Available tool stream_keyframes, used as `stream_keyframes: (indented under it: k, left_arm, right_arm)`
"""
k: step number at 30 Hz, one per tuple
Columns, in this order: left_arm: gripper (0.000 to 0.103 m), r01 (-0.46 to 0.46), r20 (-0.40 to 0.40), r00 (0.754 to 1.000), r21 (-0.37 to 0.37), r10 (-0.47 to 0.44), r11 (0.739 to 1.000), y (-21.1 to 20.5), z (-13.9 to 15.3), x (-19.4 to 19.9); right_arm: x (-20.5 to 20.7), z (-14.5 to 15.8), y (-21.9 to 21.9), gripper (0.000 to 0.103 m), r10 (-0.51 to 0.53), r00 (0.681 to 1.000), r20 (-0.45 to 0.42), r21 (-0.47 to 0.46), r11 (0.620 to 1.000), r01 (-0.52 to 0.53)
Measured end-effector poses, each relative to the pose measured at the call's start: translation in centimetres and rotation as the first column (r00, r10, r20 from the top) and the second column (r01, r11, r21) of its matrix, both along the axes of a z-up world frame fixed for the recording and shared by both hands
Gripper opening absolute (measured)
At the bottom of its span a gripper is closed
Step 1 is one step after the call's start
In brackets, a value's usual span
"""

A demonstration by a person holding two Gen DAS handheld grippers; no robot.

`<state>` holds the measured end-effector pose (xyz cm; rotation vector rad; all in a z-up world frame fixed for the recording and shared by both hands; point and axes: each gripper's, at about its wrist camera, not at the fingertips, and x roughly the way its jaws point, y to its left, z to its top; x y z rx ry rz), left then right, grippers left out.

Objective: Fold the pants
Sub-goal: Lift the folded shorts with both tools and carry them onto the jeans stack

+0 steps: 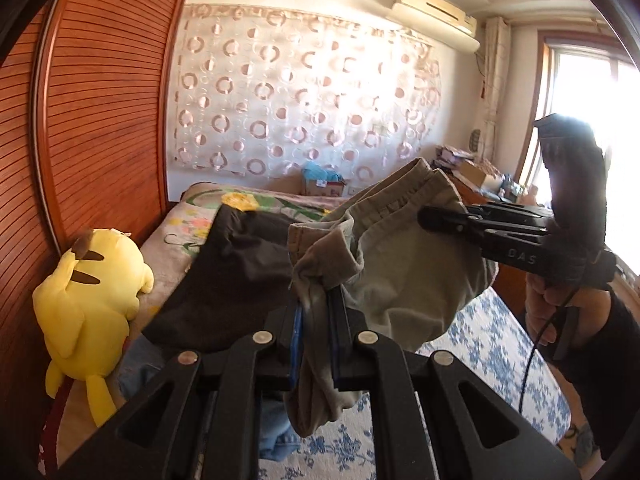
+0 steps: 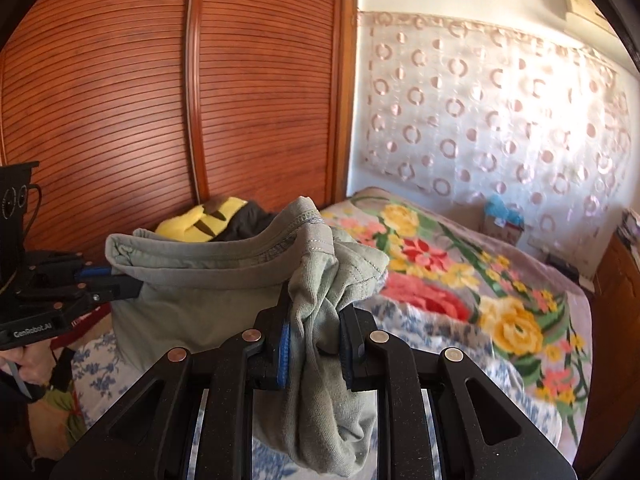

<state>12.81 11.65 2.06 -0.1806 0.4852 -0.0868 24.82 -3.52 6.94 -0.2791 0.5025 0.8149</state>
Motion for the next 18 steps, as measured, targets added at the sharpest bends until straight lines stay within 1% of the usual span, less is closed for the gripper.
stream_keyframes:
  k: [3, 7, 11, 14, 18]
  left_arm:
    - [0.007, -0.023, 0.008, 1.000, -0.001, 0.023, 1.000, 0.7, 0.4, 0.2]
    - [0.007, -0.055, 0.007, 0.998, -0.032, 0.055, 0.998, 2.2, 0.5, 0.3]
    - [0.007, -0.087, 0.001, 0.996, -0.041, 0.087, 0.995, 3.1, 0.3, 0.2]
    - [0.007, -0.110, -0.012, 0.994, -0.052, 0.109, 0.993, 4.0, -0.2, 0.4]
    - [0.007, -0.144, -0.047, 0.989, -0.073, 0.140, 0.987, 5.3, -1.4, 1.1]
  right_arm:
    - [1.5, 0.6, 1.5, 0.017, 0.030, 1.000, 0.005, -0.011, 1.000, -0.029]
    - [3.4, 1.2, 4.4, 0.017, 0.084, 0.996, 0.018, -0.047, 0.995, -0.083]
    - [4.6, 1.5, 7.2, 0.017, 0.141, 0.990, 0.021, -0.067, 0.988, -0.140]
    - [5.5, 1.3, 9.5, 0.017, 0.187, 0.982, 0.032, -0.094, 0.979, -0.183]
    - [6.7, 0.3, 12.6, 0.017, 0.246, 0.969, 0.016, -0.131, 0.961, -0.242]
